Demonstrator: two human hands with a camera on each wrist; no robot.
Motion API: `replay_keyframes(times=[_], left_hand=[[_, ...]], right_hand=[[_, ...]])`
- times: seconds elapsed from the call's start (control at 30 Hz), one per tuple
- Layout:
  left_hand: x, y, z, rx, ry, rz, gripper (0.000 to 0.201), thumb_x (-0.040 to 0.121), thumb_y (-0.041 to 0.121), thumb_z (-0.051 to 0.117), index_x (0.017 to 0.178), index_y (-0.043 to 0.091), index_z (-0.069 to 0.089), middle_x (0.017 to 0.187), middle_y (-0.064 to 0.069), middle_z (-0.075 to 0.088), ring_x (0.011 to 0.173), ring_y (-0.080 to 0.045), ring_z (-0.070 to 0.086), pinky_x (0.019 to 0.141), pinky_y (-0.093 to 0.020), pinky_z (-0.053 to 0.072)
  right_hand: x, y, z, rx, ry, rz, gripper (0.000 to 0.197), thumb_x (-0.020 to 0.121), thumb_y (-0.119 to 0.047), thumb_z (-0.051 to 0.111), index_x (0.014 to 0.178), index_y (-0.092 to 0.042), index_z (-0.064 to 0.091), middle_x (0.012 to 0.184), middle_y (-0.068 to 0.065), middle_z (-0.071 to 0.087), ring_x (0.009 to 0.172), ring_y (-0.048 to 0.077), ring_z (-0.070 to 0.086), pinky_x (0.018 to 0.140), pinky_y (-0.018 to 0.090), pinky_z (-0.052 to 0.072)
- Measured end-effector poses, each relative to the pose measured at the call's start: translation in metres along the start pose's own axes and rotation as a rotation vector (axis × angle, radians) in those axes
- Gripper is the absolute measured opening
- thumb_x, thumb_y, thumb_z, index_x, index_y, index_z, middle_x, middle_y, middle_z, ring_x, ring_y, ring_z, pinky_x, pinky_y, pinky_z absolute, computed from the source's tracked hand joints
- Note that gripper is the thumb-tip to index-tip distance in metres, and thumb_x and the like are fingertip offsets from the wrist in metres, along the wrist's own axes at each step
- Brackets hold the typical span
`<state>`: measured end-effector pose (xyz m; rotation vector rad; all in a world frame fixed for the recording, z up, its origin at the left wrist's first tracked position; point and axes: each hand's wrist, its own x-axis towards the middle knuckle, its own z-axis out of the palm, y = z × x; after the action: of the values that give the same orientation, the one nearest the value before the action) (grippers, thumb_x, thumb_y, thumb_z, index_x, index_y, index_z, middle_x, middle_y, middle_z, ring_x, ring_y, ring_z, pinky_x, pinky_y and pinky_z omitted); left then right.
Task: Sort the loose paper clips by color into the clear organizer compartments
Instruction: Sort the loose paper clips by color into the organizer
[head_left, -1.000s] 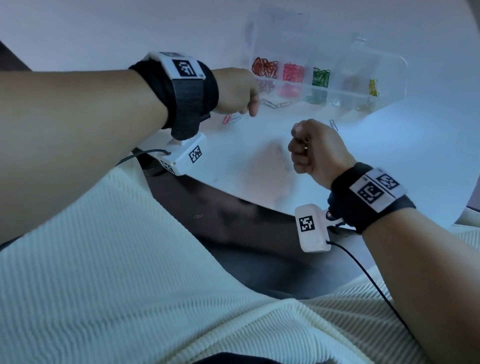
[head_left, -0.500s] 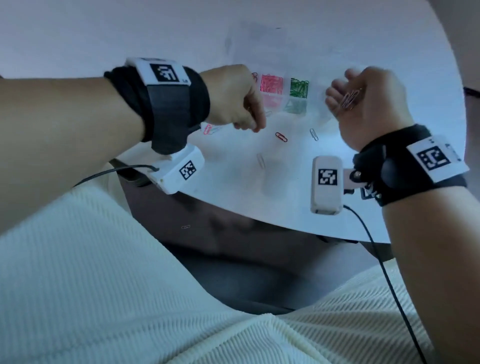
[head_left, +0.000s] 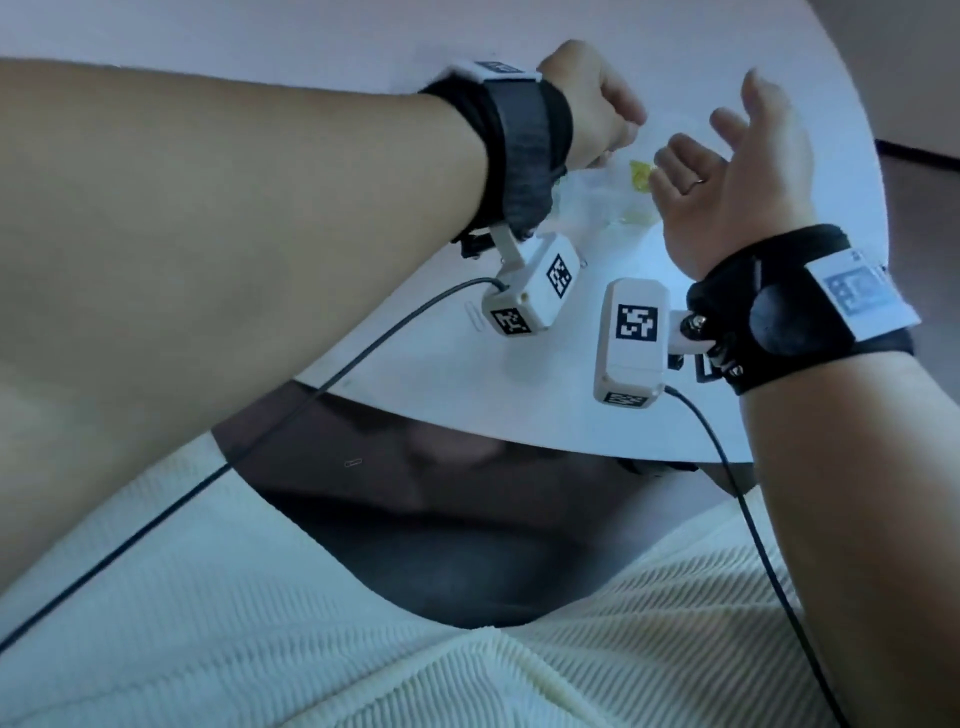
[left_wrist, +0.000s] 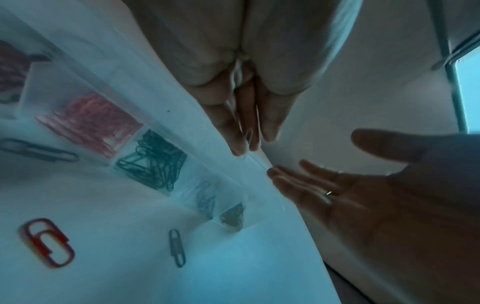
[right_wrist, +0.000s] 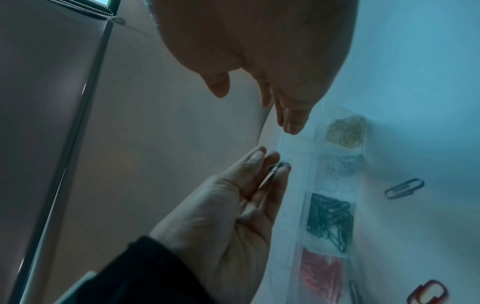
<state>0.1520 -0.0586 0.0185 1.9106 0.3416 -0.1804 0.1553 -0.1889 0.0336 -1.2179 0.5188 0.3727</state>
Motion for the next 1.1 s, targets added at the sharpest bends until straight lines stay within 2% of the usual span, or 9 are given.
replay_keyframes(times=[0.17, 0.3, 0.37, 0.43, 0.5, 0.57, 0.67, 0.8, 1.1], left_hand=[[-0.009, -0.002, -0.001, 0.187, -0.045, 0.035, 0.020, 0.091, 0.021, 0.060, 0.105, 0.027, 0.072, 0.104, 0.012, 0.068, 0.092, -0.003, 0.060, 0.079, -0.015, 0.045], [-0.027, -0.012, -0.024, 0.306, -0.056, 0.063, 0.022, 0.088, 0.014, 0.054, 0.086, 0.028, 0.071, 0.082, 0.011, 0.069, 0.075, -0.003, 0.063, 0.070, -0.021, 0.051], [-0.037, -0.022, -0.039, 0.385, -0.103, 0.021, 0.023, 0.086, 0.012, 0.052, 0.083, 0.025, 0.071, 0.077, 0.008, 0.071, 0.071, -0.006, 0.064, 0.066, -0.023, 0.052], [-0.044, -0.036, -0.052, 0.542, -0.127, -0.014, 0.023, 0.085, 0.012, 0.052, 0.088, 0.021, 0.072, 0.083, 0.006, 0.072, 0.079, -0.012, 0.065, 0.068, -0.023, 0.049], [-0.048, -0.050, -0.063, 0.712, -0.127, -0.016, 0.023, 0.085, 0.011, 0.053, 0.094, 0.019, 0.073, 0.094, 0.000, 0.070, 0.090, -0.020, 0.064, 0.073, -0.027, 0.046], [-0.050, -0.064, -0.071, 0.802, -0.103, -0.023, 0.026, 0.085, 0.009, 0.052, 0.099, 0.019, 0.072, 0.103, -0.002, 0.068, 0.094, -0.024, 0.062, 0.076, -0.030, 0.046], [-0.051, -0.082, -0.078, 0.849, -0.073, -0.034, 0.029, 0.088, 0.009, 0.052, 0.110, 0.019, 0.069, 0.114, -0.006, 0.066, 0.099, -0.028, 0.061, 0.080, -0.032, 0.046], [-0.048, -0.098, -0.074, 0.869, -0.147, 0.038, 0.036, 0.094, 0.008, 0.049, 0.128, 0.017, 0.059, 0.125, -0.007, 0.060, 0.113, -0.027, 0.054, 0.092, -0.033, 0.041], [-0.044, -0.107, -0.058, 0.904, -0.173, 0.133, 0.024, 0.093, 0.010, 0.052, 0.111, 0.012, 0.068, 0.113, -0.008, 0.061, 0.109, -0.026, 0.052, 0.080, -0.029, 0.038]], right_hand=[[-0.003, 0.004, -0.003, -0.205, 0.064, -0.186, 0.016, 0.091, -0.011, 0.050, 0.094, -0.013, 0.065, 0.092, 0.005, 0.069, 0.078, 0.019, 0.068, 0.068, 0.031, 0.057], [0.001, 0.016, 0.003, -0.595, 0.024, -0.296, 0.037, 0.072, 0.006, 0.034, 0.058, -0.017, 0.059, 0.052, 0.001, 0.059, 0.044, 0.017, 0.052, 0.044, 0.023, 0.039], [0.004, 0.028, 0.005, -0.803, -0.034, -0.263, 0.035, 0.076, 0.004, 0.039, 0.059, -0.016, 0.063, 0.055, 0.000, 0.063, 0.047, 0.016, 0.057, 0.048, 0.027, 0.049], [0.007, 0.041, 0.002, -0.994, -0.107, -0.252, 0.030, 0.080, -0.002, 0.049, 0.068, -0.019, 0.071, 0.072, 0.001, 0.071, 0.065, 0.016, 0.066, 0.068, 0.031, 0.059], [0.011, 0.051, -0.003, -1.215, -0.149, -0.296, 0.030, 0.085, -0.004, 0.053, 0.089, -0.023, 0.076, 0.102, 0.001, 0.074, 0.095, 0.014, 0.067, 0.086, 0.020, 0.051], [0.012, 0.061, -0.008, -1.383, -0.161, -0.349, 0.035, 0.090, -0.003, 0.051, 0.110, -0.021, 0.074, 0.120, 0.002, 0.069, 0.110, 0.014, 0.062, 0.084, 0.007, 0.037], [0.015, 0.076, -0.018, -1.448, -0.130, -0.395, 0.029, 0.093, -0.005, 0.054, 0.110, -0.016, 0.074, 0.114, 0.008, 0.071, 0.106, 0.021, 0.065, 0.085, 0.010, 0.039], [0.019, 0.084, -0.023, -1.489, -0.082, -0.443, 0.022, 0.088, -0.005, 0.059, 0.094, -0.016, 0.078, 0.096, 0.011, 0.074, 0.087, 0.030, 0.068, 0.083, 0.030, 0.055], [0.015, 0.086, -0.029, -1.543, 0.054, -0.292, 0.023, 0.082, -0.024, 0.063, 0.104, -0.019, 0.061, 0.093, 0.005, 0.057, 0.080, 0.027, 0.057, 0.067, 0.030, 0.045]])
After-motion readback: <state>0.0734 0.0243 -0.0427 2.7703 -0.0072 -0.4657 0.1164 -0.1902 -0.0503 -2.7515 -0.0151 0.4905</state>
